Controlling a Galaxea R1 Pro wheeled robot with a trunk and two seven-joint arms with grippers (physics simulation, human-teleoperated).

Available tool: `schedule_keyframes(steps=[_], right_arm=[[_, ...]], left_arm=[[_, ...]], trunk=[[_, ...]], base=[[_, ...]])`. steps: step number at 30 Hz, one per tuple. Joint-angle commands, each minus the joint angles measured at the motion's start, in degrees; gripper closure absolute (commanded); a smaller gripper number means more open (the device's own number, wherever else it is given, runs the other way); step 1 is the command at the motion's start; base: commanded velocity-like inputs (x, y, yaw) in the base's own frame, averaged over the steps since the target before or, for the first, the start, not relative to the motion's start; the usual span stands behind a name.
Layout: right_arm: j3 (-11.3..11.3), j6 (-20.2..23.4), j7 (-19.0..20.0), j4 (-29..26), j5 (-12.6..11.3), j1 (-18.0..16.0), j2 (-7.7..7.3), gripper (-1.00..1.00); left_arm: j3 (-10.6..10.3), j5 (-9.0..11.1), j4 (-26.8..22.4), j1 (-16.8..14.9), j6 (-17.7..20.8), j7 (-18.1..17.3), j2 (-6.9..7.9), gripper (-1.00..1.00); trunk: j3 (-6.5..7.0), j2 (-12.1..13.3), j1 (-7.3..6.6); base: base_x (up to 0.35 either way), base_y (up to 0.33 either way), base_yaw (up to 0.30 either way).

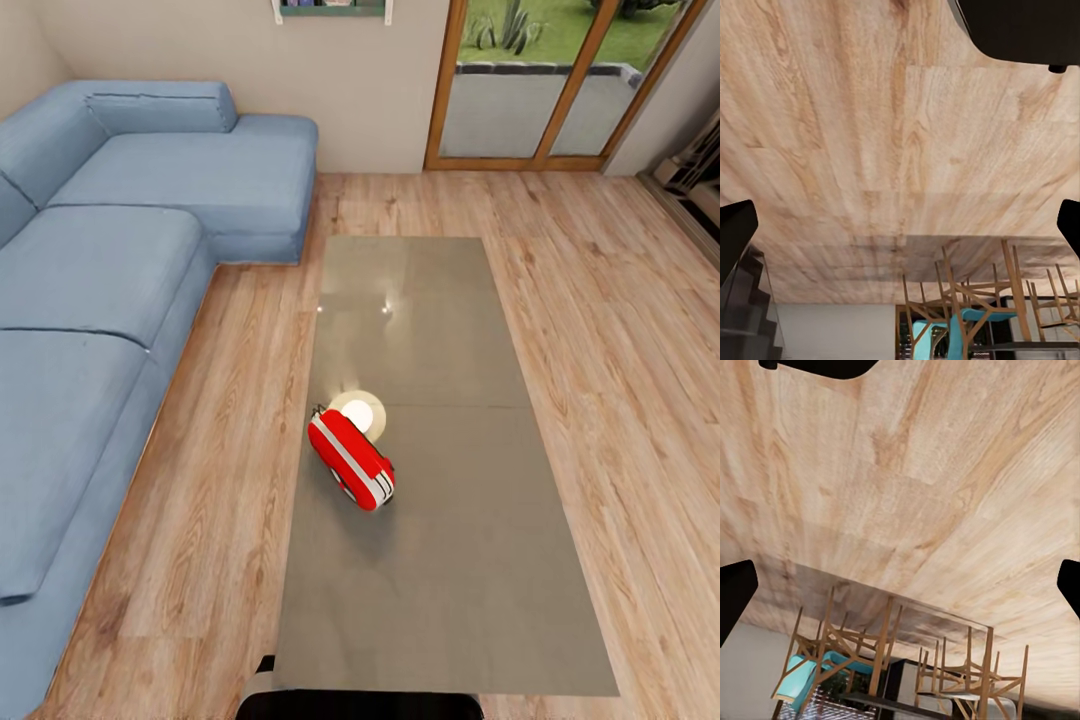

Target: Turn on the radio receiver that's on the table in the living room.

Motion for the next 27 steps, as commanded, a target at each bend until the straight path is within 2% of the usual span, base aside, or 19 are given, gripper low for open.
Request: schedule_keyframes(steps=[1,27], right_arm=[[0.01,0.00,0.00,0.00,0.00,0.00,0.00,-1.00],[0.07,-0.04,0.00,0.00,0.07,0.00,-0.07,-1.00]], left_arm=[[0.01,0.00,-0.01,0.00,0.00,0.00,0.02,-1.00],[0.01,0.00,-0.05,0.00,-0.07,-0.04,0.08,-1.00]], trunk=[[-0.10,0.00,0.00],[-2.49,0.00,0.00]], base=[[0.000,0.000,0.000],[0.000,0.000,0.000]])
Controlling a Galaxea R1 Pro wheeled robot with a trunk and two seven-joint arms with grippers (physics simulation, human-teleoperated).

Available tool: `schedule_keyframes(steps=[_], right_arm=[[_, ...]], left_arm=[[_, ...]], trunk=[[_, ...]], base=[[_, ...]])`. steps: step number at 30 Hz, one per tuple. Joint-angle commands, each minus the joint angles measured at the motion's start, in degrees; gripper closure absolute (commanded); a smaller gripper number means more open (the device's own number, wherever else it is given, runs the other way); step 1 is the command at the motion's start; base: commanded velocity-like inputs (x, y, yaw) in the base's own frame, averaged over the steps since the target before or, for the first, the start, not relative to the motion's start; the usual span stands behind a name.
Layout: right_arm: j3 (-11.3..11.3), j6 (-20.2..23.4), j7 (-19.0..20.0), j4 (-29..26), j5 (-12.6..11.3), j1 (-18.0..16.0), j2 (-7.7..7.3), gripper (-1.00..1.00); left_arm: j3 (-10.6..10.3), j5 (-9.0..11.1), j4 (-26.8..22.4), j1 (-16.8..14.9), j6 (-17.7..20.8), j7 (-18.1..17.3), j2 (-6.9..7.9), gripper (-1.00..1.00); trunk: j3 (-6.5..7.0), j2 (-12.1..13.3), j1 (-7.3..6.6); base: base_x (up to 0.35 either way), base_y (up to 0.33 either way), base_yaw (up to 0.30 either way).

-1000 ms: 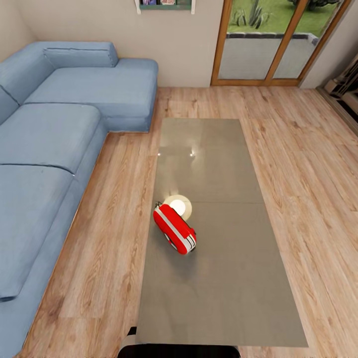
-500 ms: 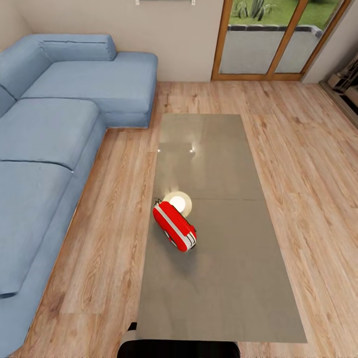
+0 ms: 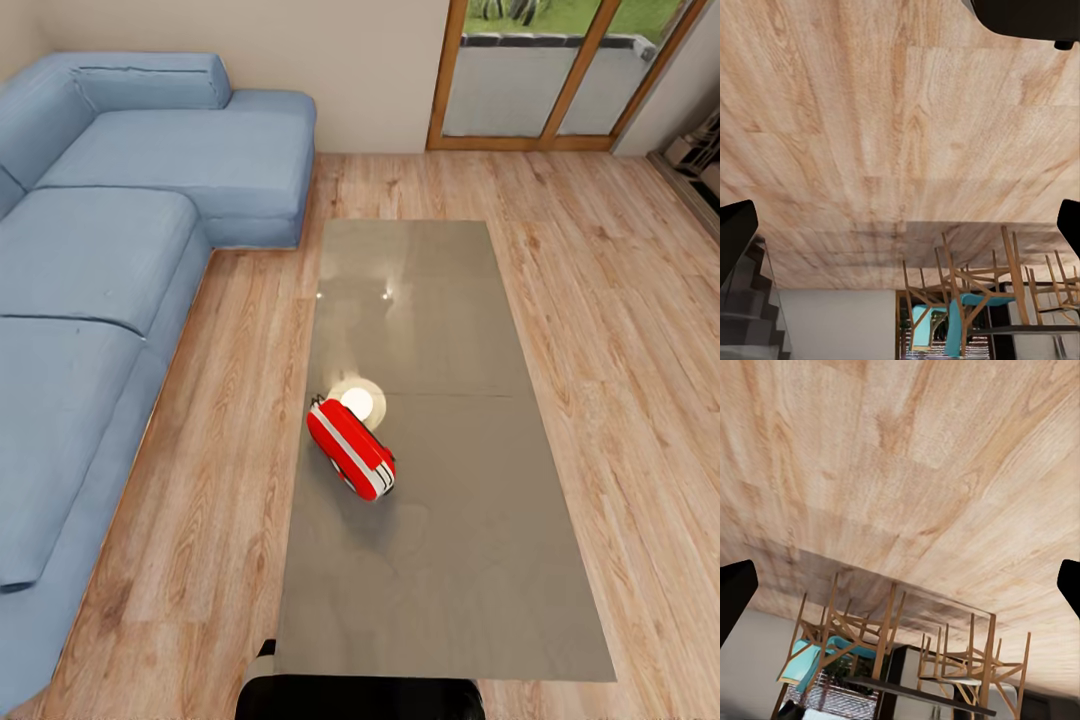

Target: Turn on the radio receiver that's on the table in the living room.

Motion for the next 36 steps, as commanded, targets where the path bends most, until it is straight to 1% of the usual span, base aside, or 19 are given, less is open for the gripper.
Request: schedule_keyframes(steps=[1,12,21,27,31,32,34,36], right_arm=[[0.00,-0.01,0.00,0.00,0.00,0.00,0.00,-1.00],[-0.14,0.10,0.00,0.00,-0.10,0.00,0.09,-1.00],[-0.11,0.09,0.00,0.00,-0.08,0.00,0.07,-1.00],[-0.08,-0.07,0.00,0.00,-0.04,0.00,0.12,-1.00],[0.08,-0.21,0.00,-0.04,0.07,0.00,0.19,-1.00],[0.93,0.58,0.43,-7.30,0.40,0.00,-0.01,-1.00],[1.03,1.08,0.50,-10.60,0.40,0.00,-0.18,-1.00],[1.17,3.42,0.41,-17.89,0.33,0.00,-0.55,-1.00]], left_arm=[[-0.01,0.00,0.00,0.00,0.00,0.01,0.00,-1.00],[-0.02,0.00,0.00,0.00,0.00,0.04,-0.06,-1.00],[0.08,0.00,0.00,0.00,0.06,0.16,-0.25,-1.00],[0.04,0.00,-0.02,0.00,0.08,0.07,-0.54,-1.00],[-0.28,-0.04,-0.33,0.00,0.00,0.00,-0.31,-1.00],[-0.35,-0.02,-9.70,0.00,0.27,-0.30,0.63,-1.00],[-0.34,-0.02,-12.70,0.00,0.47,-0.33,0.75,-1.00],[-0.33,-0.01,-19.07,0.00,1.23,-0.37,0.90,-1.00]], trunk=[[-0.06,0.00,0.00],[-0.24,0.00,0.00],[-0.80,0.00,0.00],[-0.93,0.00,0.00],[-0.94,0.00,0.00],[-0.94,0.00,0.00],[-0.94,0.00,0.00],[-0.94,0.00,0.00]], base=[[0.000,0.000,0.000],[0.000,0.000,0.000],[0.000,0.000,0.046],[0.000,0.000,0.019],[0.000,0.000,0.001],[0.000,0.000,0.000],[0.000,0.000,0.000],[0.000,0.000,0.000]])
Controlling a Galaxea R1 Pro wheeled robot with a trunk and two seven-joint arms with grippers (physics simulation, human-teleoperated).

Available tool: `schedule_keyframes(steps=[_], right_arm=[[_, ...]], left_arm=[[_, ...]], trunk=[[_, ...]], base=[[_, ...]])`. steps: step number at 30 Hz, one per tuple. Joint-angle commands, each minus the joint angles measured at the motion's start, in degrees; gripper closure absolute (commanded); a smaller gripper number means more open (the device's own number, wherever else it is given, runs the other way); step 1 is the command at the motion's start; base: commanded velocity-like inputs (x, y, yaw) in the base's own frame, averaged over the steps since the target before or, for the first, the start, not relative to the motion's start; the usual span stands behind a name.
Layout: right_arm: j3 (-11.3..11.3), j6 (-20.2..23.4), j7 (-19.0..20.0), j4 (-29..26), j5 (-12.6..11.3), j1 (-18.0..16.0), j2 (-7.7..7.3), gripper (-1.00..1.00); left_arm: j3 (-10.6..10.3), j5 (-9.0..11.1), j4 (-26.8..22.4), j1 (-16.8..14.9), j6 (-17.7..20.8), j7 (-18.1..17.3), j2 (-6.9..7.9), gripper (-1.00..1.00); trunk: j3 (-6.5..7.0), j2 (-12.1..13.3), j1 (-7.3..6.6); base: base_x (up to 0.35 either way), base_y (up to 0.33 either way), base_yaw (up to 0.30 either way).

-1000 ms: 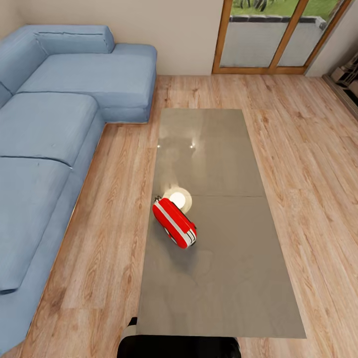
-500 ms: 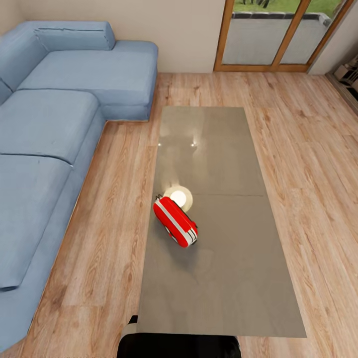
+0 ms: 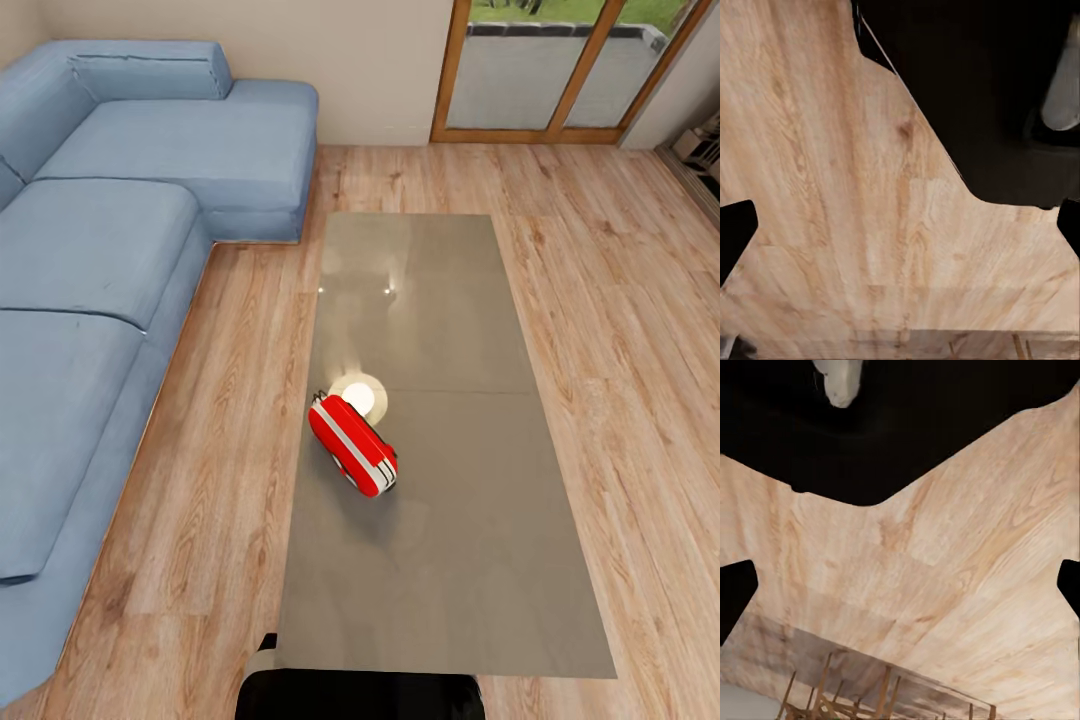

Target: Turn on the radio receiver that's on the table in the living room.

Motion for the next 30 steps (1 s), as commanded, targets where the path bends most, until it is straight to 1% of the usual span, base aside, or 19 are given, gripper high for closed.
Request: schedule_keyframes(steps=[1,2,3,4,6,8,9,11,12,14,16,17,19,20,21,22,24,26,30], right_arm=[[0.01,10.58,-0.13,-18.67,-0.04,0.03,-0.81,-1.00],[-0.01,13.70,-0.13,-24.15,-0.02,0.03,-1.33,-1.00],[-0.05,15.55,-0.16,-27.42,-0.01,0.03,-1.71,-1.00],[-0.28,24.27,-0.34,-43.63,0.06,0.03,-3.42,-1.00],[-0.36,26.65,-0.48,-48.23,0.13,0.03,-3.71,-1.00],[-0.42,29.89,-0.74,-54.45,0.27,0.03,-3.95,-1.00],[-0.45,31.99,-1.12,-58.30,0.35,0.00,-4.05,-1.00],[-0.47,34.36,-1.86,-62.63,0.45,-0.21,-4.08,-1.00],[-0.45,36.46,-2.84,-66.15,0.45,-3.16,-4.05,-1.00],[-0.43,36.86,-2.97,-66.70,0.46,-5.40,-4.06,-1.00],[-0.45,37.01,-3.23,-67.04,0.51,-8.83,-3.89,-1.00],[-0.46,36.91,-3.32,-67.09,0.52,-9.53,-3.85,-1.00],[-0.48,36.66,-3.49,-67.18,0.54,-11.38,-3.72,-1.00],[-0.50,36.76,-3.59,-67.24,0.53,-14.06,-3.65,-1.00],[-0.52,36.87,-3.61,-67.23,0.50,-14.85,-3.64,-1.00],[-0.55,37.14,-3.63,-66.98,0.44,-17.40,-3.64,-1.00],[-0.56,37.83,-3.54,-66.76,0.51,-20.28,-3.81,-1.00],[-0.54,39.06,-3.84,-67.06,0.85,-21.65,-3.80,-1.00],[-0.50,40.42,-5.55,-67.17,1.81,-22.48,-3.57,-1.00]], left_arm=[[0.08,0.08,-15.22,0.03,7.38,-0.02,1.12,-1.00],[0.09,0.08,-19.64,0.03,10.53,-0.02,1.34,-1.00],[0.07,0.09,-22.39,0.03,12.38,-0.02,1.42,-1.00],[0.03,0.09,-36.67,0.03,21.56,-0.02,1.66,-1.00],[0.04,0.13,-41.07,0.03,24.31,-0.06,1.69,-1.00],[0.07,0.15,-47.21,0.03,28.07,-0.51,1.71,-1.00],[0.08,0.23,-51.01,0.03,30.39,-1.57,1.72,-1.00],[0.09,0.29,-55.44,0.03,33.10,-3.64,1.69,-1.00],[0.17,0.34,-61.43,-0.03,35.54,-6.66,1.65,-1.00],[0.22,0.35,-63.46,-0.09,35.96,-7.28,1.62,-1.00],[0.21,0.36,-64.81,-1.25,36.24,-7.80,1.64,-1.00],[0.21,0.36,-65.00,-1.77,36.27,-7.97,1.64,-1.00],[0.20,0.36,-65.36,-3.78,36.38,-8.84,1.68,-1.00],[0.21,0.36,-65.58,-6.88,36.51,-10.89,1.66,-1.00],[0.22,0.36,-65.61,-7.55,36.56,-11.44,1.64,-1.00],[0.22,0.36,-65.67,-9.08,36.66,-12.71,1.55,-1.00],[0.21,0.36,-65.69,-10.13,36.57,-13.57,1.44,-1.00],[0.22,0.38,-65.57,-10.57,36.53,-13.90,1.32,-1.00],[0.19,0.18,-65.56,-10.83,35.88,-13.97,1.27,-1.00]], trunk=[[-0.01,0.01,-0.01],[-0.01,0.01,-0.01],[-0.01,0.01,-0.01],[-0.01,0.01,-0.01],[-0.01,0.01,-0.01],[-0.01,0.01,-0.01],[-0.01,0.01,-0.01],[-0.01,0.01,-0.01],[-0.01,0.01,-0.01],[-0.01,0.01,-0.01],[-0.01,0.01,-0.01],[-0.01,0.01,-0.01],[-0.01,0.01,-0.01],[-0.01,0.01,-0.01],[-0.01,0.01,-0.01],[-0.01,0.01,-0.01],[-0.01,0.01,-0.01],[-0.01,0.01,-0.01],[-0.01,0.01,-0.01]], base=[[0.000,0.000,0.000],[0.000,0.000,0.000],[0.000,0.000,0.000],[0.000,0.000,0.000],[0.000,0.000,0.000],[0.000,0.000,0.000],[0.000,0.000,0.000],[0.000,0.000,0.000],[0.000,0.000,0.000],[0.000,0.000,0.000],[0.000,0.000,0.000],[0.000,0.000,0.000],[0.000,0.000,0.000],[0.000,0.000,0.000],[0.000,0.000,0.000],[0.000,0.000,0.000],[0.000,0.000,0.000],[0.000,0.000,0.000],[0.000,0.000,0.000]])
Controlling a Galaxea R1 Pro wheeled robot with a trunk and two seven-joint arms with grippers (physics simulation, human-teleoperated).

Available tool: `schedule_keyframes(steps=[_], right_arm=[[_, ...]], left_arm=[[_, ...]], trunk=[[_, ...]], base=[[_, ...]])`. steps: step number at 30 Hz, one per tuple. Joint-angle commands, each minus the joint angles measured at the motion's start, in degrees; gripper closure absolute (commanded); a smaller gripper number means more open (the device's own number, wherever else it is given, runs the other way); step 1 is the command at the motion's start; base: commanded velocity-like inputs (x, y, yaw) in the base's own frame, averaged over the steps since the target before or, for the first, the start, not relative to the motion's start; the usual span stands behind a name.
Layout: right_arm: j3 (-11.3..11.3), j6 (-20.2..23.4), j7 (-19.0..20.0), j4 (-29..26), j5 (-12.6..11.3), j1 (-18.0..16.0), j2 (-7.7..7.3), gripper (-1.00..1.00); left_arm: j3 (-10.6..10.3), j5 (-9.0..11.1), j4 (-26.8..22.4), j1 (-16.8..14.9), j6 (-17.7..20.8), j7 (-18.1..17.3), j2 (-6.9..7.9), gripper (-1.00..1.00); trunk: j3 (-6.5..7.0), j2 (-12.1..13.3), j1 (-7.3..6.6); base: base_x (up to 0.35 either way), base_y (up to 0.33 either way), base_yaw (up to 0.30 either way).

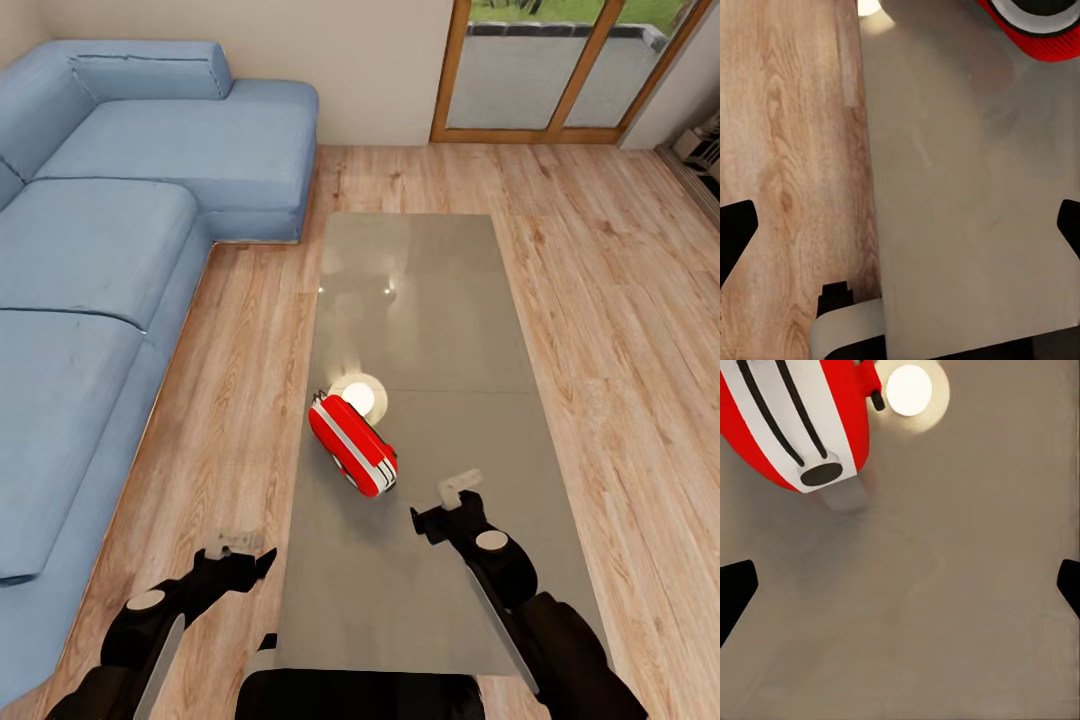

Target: Turn on the radio receiver that's on the table in the living room.

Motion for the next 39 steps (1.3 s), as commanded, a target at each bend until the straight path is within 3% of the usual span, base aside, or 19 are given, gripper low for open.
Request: schedule_keyframes(steps=[1,14,18,22,25,28,29,35,39], right_arm=[[0.00,0.06,-0.09,-0.02,0.06,-0.04,0.01,-1.00],[0.12,0.36,-0.28,-0.11,0.53,-0.17,0.77,-1.00],[0.18,0.41,-0.16,-0.67,4.65,-1.05,1.27,-1.00],[0.23,1.83,0.08,-1.64,6.37,-3.79,2.85,-1.00],[0.31,6.54,0.35,-1.98,6.78,-7.88,5.35,-1.00],[0.36,8.55,0.42,-2.08,6.91,-9.96,7.61,-1.00],[0.40,9.55,0.46,-2.20,6.95,-11.24,9.15,-1.00],[0.51,15.11,0.82,-3.53,6.93,-14.75,13.57,-1.00],[0.55,16.74,1.01,-3.74,6.61,-16.29,13.57,-1.00]], left_arm=[[0.00,-0.09,-0.02,-0.03,-0.06,0.01,-0.01,-1.00],[-0.09,-0.44,0.13,-0.12,-0.27,0.07,0.03,-1.00],[-0.09,-0.37,0.17,-0.12,-0.31,0.07,-0.08,-1.00],[-0.09,-0.42,0.09,-0.12,-0.34,0.06,-0.20,-1.00],[-0.09,-0.43,0.09,-0.15,-0.35,0.06,-0.29,-1.00],[-0.09,-0.44,0.09,-0.13,-0.35,0.06,-0.31,-1.00],[-0.09,-0.44,0.09,-0.14,-0.37,0.06,-0.31,-1.00],[-0.09,-0.36,0.09,-0.20,-0.43,-0.02,-0.58,-1.00],[-0.09,-0.35,0.10,-0.41,-0.44,-0.03,-0.72,-1.00]], trunk=[[0.00,0.00,0.00],[0.00,0.00,0.00],[0.00,0.00,0.00],[0.00,0.00,0.00],[0.00,0.00,0.00],[0.00,0.00,0.00],[0.00,0.00,0.00],[0.00,0.00,0.00],[0.00,0.00,0.00]], base=[[0.000,0.000,0.000],[0.000,0.000,0.000],[0.000,0.000,0.000],[0.000,0.000,0.000],[0.000,0.000,0.000],[0.000,0.000,0.000],[0.000,0.000,0.000],[0.000,0.000,0.000],[0.000,0.000,0.000]])
